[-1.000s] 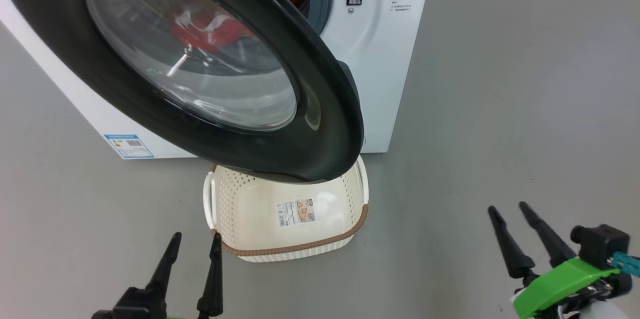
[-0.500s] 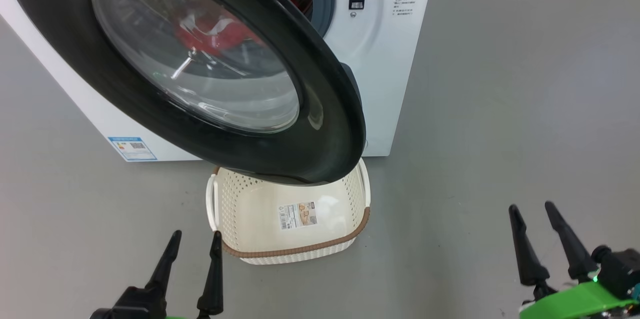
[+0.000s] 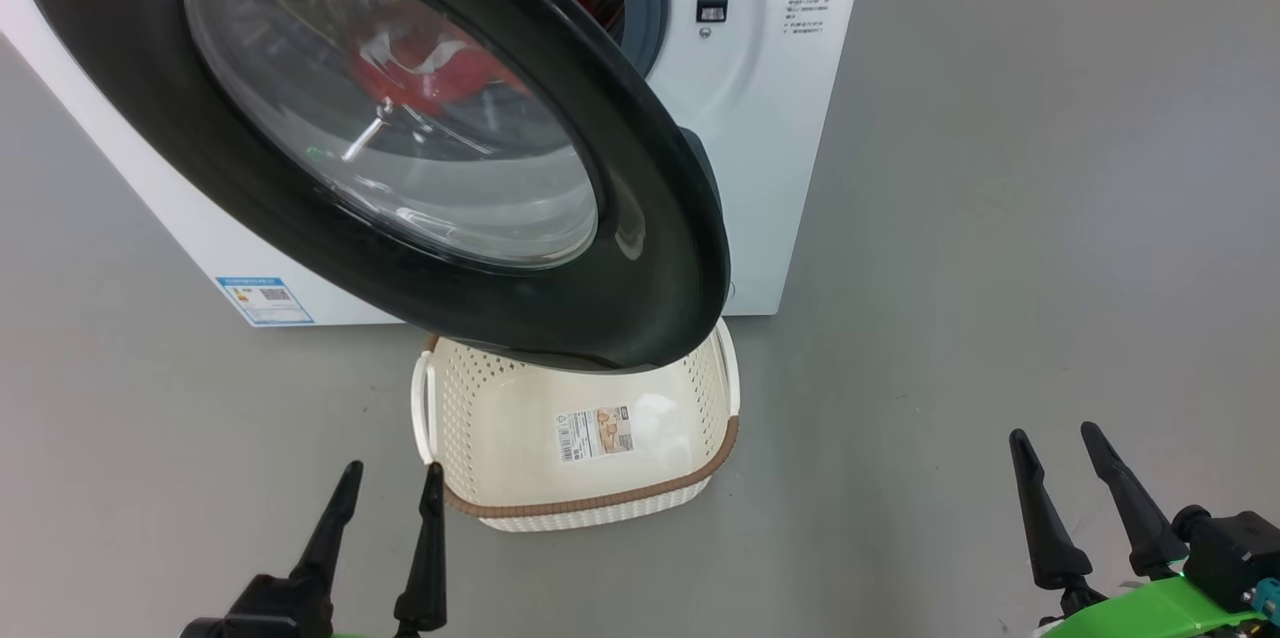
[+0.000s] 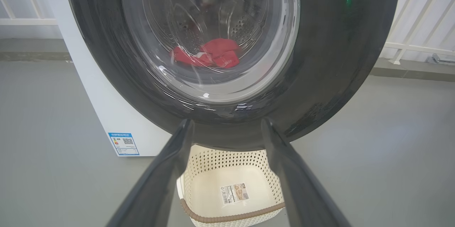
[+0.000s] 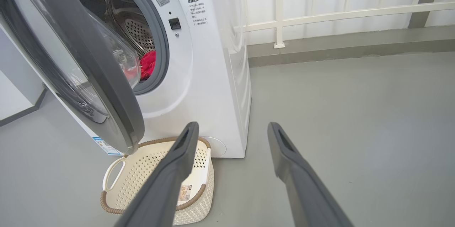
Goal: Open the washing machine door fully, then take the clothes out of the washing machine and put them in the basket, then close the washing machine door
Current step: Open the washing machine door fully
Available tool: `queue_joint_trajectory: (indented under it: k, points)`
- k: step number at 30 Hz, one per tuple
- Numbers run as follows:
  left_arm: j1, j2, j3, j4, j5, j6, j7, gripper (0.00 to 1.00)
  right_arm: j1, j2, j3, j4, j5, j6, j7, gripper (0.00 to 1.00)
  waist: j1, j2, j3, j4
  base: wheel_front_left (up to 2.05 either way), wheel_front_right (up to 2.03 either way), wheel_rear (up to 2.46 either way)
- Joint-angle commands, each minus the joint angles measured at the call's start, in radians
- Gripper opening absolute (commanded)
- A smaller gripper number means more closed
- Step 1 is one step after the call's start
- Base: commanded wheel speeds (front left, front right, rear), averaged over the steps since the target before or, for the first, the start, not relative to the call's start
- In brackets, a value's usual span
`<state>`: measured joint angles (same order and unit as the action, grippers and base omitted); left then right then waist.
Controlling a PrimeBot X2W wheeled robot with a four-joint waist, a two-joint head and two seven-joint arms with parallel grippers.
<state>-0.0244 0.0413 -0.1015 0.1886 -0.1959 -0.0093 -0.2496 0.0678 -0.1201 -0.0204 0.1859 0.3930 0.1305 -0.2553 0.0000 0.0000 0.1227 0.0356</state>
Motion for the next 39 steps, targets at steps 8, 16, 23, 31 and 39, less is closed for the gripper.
queue_joint_trajectory:
  k: [8,16,23,31,39]
  points:
    - [-0.002,0.009,0.025,-0.028,0.001,0.001,-0.012,1.0,-0.005,-0.013,0.028,-0.024,-0.012,0.0,-0.006,1.0,0.0,0.0,-0.003,0.004,0.0,0.0,0.0]
    - [-0.001,0.009,0.017,-0.026,0.001,-0.001,-0.012,1.0,-0.023,-0.011,0.057,-0.019,0.068,0.0,-0.006,0.47,0.0,0.0,0.0,0.007,0.0,0.0,0.0]
    - [-0.01,0.009,0.006,-0.026,0.001,-0.002,-0.012,1.0,-0.095,0.002,0.083,-0.058,0.19,0.0,-0.006,0.0,0.0,0.0,0.017,0.017,0.0,0.0,0.0]
    - [-0.031,0.009,-0.011,-0.028,-0.009,0.001,-0.012,1.0,-0.261,-0.001,0.151,-0.091,0.479,0.0,-0.006,0.0,0.0,0.0,0.054,0.037,0.0,0.0,0.0]
    - [-0.063,0.009,-0.031,-0.029,-0.025,0.008,-0.012,1.0,-0.445,-0.064,0.218,-0.119,0.794,0.0,-0.006,0.0,0.0,0.0,0.097,0.066,0.0,0.0,0.0]
